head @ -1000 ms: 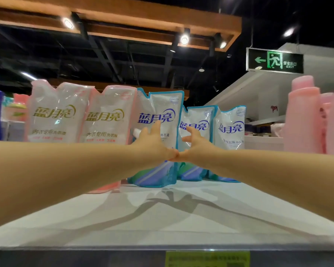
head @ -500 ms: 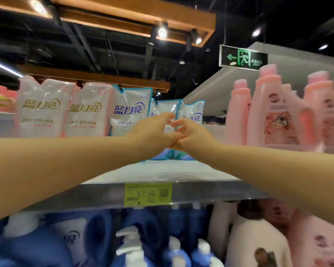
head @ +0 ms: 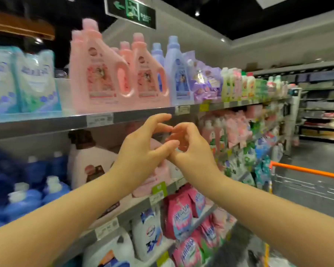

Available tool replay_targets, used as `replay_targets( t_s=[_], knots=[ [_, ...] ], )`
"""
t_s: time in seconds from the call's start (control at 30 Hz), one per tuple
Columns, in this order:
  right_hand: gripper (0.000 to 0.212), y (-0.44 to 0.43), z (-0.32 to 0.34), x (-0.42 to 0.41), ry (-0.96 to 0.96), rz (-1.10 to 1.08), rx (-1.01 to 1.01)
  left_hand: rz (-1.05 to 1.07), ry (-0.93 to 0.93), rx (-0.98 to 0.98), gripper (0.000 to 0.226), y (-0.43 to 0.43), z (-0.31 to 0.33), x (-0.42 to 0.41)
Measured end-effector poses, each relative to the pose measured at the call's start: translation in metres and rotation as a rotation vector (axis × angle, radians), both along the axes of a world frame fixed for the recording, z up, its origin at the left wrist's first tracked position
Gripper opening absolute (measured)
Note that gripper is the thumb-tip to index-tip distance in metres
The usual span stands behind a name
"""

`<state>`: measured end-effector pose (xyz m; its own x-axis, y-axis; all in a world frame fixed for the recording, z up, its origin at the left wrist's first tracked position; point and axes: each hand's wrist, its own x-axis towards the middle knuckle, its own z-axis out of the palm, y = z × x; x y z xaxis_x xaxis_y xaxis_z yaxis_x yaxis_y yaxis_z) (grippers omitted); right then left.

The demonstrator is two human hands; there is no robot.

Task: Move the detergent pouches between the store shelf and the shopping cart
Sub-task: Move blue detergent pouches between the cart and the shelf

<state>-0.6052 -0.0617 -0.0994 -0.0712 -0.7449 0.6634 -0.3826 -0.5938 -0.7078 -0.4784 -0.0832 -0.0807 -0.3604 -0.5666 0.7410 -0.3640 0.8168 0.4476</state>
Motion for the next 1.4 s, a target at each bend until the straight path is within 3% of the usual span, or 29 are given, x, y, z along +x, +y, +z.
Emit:
replay_targets(
  t_s=[0.17, 0.33, 0.43, 0.67, 0.87, 1.0, 1.23, 1.4],
  knots=[
    [0.031, 0.045, -0.048, -0.122, -0.088, -0.255, 0.025, -0.266, 0.067, 0.105, 0.04, 0.017, -0.045, -0.136],
    [0.028, 0.066, -0.115, -0.226, -0.264, -0.498, 0.113, -0.574, 0.112, 0.341, 0.032, 0.016, -0.114, -0.266],
    [0.018, 0.068, -0.165, -0.288, -0.368, -0.661, 0.183, -0.674, 0.084, 0.484, 0.031, 0.009, -0.163, -0.343],
    [0.028, 0.078, -0.276, -0.401, -0.557, -0.934, 0.481, -0.737, -0.092, 0.821, 0.023, -0.002, -0.289, -0.482],
    [0.021, 0.084, -0.353, -0.469, -0.718, -1.057, 0.645, -0.519, -0.202, 0.987, 0.031, -0.017, -0.376, -0.534],
    [0.011, 0.065, -0.418, -0.498, -0.789, -0.99, 0.796, -0.323, -0.269, 1.024, 0.054, -0.037, -0.421, -0.552],
    [0.058, 0.033, -0.538, -0.5, -0.879, -0.856, 1.216, -0.066, -0.405, 1.216, 0.095, -0.048, -0.527, -0.567],
    [0.06, 0.026, -0.589, -0.494, -0.952, -0.782, 1.449, 0.106, -0.57, 1.213, 0.088, -0.04, -0.575, -0.563]
  ],
)
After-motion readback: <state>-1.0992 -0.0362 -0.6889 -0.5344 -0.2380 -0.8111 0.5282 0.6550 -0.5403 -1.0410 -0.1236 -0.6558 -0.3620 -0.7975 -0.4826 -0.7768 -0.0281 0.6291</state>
